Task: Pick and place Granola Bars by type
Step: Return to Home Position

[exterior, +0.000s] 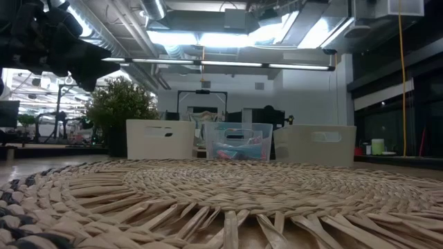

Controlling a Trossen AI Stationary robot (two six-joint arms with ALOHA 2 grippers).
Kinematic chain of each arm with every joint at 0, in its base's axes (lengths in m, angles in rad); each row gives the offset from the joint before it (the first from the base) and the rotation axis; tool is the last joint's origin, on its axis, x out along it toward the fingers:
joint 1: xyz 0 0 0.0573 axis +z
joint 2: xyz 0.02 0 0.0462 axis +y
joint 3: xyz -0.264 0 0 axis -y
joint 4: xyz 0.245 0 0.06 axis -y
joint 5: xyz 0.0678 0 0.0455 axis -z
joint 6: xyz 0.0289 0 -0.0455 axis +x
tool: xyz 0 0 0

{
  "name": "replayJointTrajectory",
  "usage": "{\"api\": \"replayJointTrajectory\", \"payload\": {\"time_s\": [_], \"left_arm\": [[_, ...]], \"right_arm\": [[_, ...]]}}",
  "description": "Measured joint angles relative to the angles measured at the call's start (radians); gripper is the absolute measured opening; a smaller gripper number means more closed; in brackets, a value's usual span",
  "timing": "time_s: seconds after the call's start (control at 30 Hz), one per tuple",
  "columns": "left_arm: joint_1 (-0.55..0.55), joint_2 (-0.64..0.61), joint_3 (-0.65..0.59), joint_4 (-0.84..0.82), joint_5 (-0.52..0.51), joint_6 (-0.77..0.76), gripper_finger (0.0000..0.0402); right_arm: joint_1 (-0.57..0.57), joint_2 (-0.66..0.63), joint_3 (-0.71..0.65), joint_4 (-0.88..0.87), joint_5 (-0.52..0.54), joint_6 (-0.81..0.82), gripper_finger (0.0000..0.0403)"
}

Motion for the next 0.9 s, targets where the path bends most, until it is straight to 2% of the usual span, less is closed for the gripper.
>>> {"api": "replayJointTrajectory", "payload": {"time_s": [0.1,0.23,0.37,0.47,0.6,0.73,0.9], "left_arm": [[0.000,0.000,0.000,0.000,0.000,0.000,0.0182],[0.000,0.000,0.000,0.000,-0.001,0.000,0.0182],[0.000,0.000,0.000,0.000,-0.002,0.000,0.0182],[0.000,0.000,0.000,0.000,-0.002,0.000,0.0182],[0.000,0.000,0.000,0.000,-0.003,0.000,0.0182],[0.000,0.000,0.000,0.000,-0.003,0.000,0.0182],[0.000,0.000,0.000,0.000,-0.003,0.000,0.0182]], "right_arm": [[0.002,-0.124,-0.217,0.099,-0.039,0.110,0.0161],[0.047,-0.237,-0.474,0.382,-0.093,0.204,0.0161],[0.111,-0.263,-0.635,0.566,-0.009,0.206,0.0161],[0.178,-0.255,-0.727,0.681,0.008,0.200,0.0161],[0.233,-0.256,-0.782,0.704,0.009,0.166,0.0161],[0.252,-0.256,-0.801,0.682,-0.064,0.199,0.0161],[0.254,-0.255,-0.801,0.442,-0.068,0.202,0.0160]]}}
